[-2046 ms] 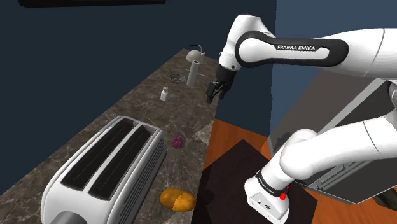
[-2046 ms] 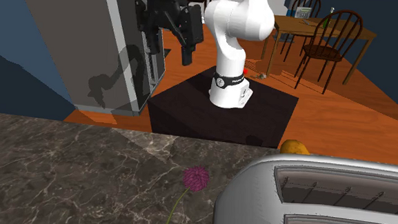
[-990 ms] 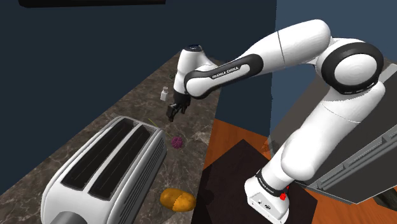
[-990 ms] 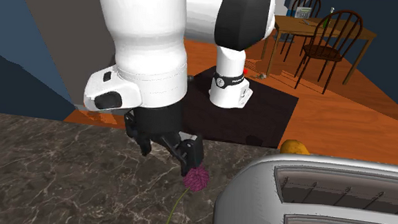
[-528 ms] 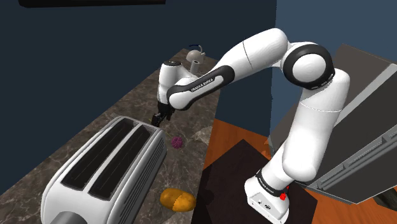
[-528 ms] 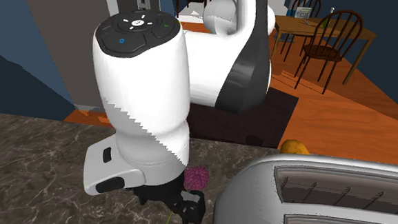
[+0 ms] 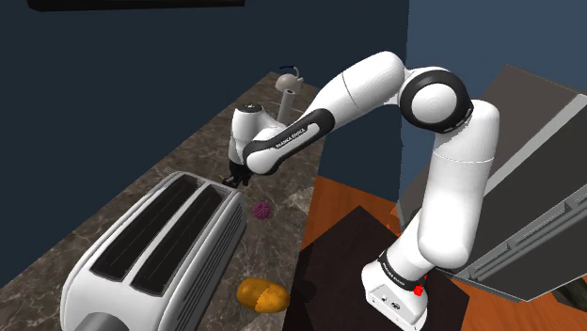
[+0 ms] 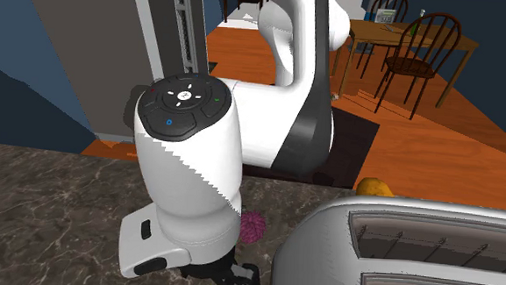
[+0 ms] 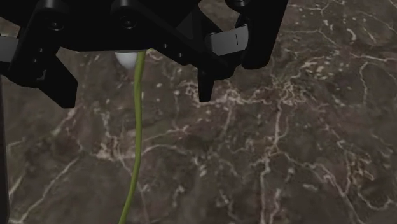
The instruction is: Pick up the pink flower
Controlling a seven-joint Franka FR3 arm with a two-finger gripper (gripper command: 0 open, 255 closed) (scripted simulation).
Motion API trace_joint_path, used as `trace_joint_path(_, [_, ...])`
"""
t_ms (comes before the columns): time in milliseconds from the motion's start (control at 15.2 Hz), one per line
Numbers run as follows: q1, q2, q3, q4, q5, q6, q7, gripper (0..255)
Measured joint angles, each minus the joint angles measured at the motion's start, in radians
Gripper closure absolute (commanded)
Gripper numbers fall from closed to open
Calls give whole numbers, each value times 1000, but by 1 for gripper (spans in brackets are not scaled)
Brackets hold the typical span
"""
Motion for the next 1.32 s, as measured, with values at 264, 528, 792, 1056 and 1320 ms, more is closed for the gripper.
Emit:
trace_joint_path(264, [1,5,-1,0,-2,6,2,255])
trace_joint_path(528, [1,6,-1,0,-2,6,2,255])
trace_joint_path(792, [1,2,0,0,-1,2,1,255])
trace_joint_path(1056, [-7,-35,8,2,14,-35,-11,255])
trace_joint_path(1320, [-12,-77,18,3,30,-77,-21,255])
